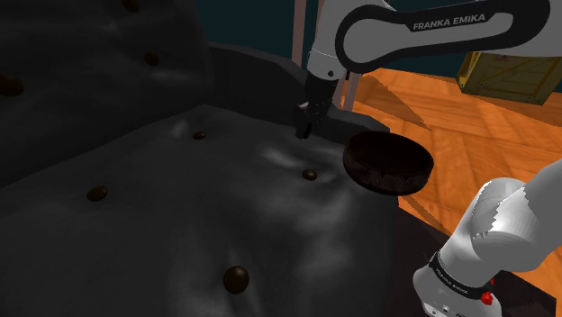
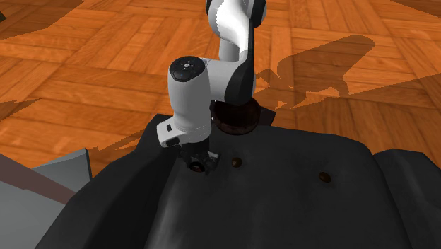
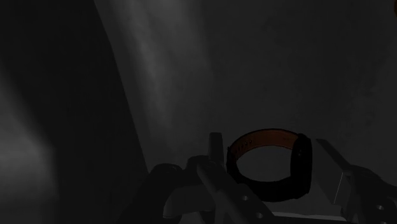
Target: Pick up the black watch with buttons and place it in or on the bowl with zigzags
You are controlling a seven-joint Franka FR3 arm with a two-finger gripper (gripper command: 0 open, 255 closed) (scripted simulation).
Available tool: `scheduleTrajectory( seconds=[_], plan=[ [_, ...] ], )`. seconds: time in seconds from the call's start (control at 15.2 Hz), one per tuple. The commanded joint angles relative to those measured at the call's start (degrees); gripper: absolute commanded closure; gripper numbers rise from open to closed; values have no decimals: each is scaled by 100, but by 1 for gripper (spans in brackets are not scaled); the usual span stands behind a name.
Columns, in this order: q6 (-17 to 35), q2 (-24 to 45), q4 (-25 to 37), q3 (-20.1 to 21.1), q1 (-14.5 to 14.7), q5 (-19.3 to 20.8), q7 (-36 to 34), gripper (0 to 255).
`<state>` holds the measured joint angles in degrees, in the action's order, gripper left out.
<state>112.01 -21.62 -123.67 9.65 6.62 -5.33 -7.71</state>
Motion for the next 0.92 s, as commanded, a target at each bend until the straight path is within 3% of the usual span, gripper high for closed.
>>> scheduleTrajectory(
  seconds=[0.0,0.53,0.86],
  plan=[
    [0,0,0,0,0,0,0,255],
    [1,0,-1,0,0,0,0,255],
    [-382,13,396,-15,-10,17,-15,255]
  ],
)
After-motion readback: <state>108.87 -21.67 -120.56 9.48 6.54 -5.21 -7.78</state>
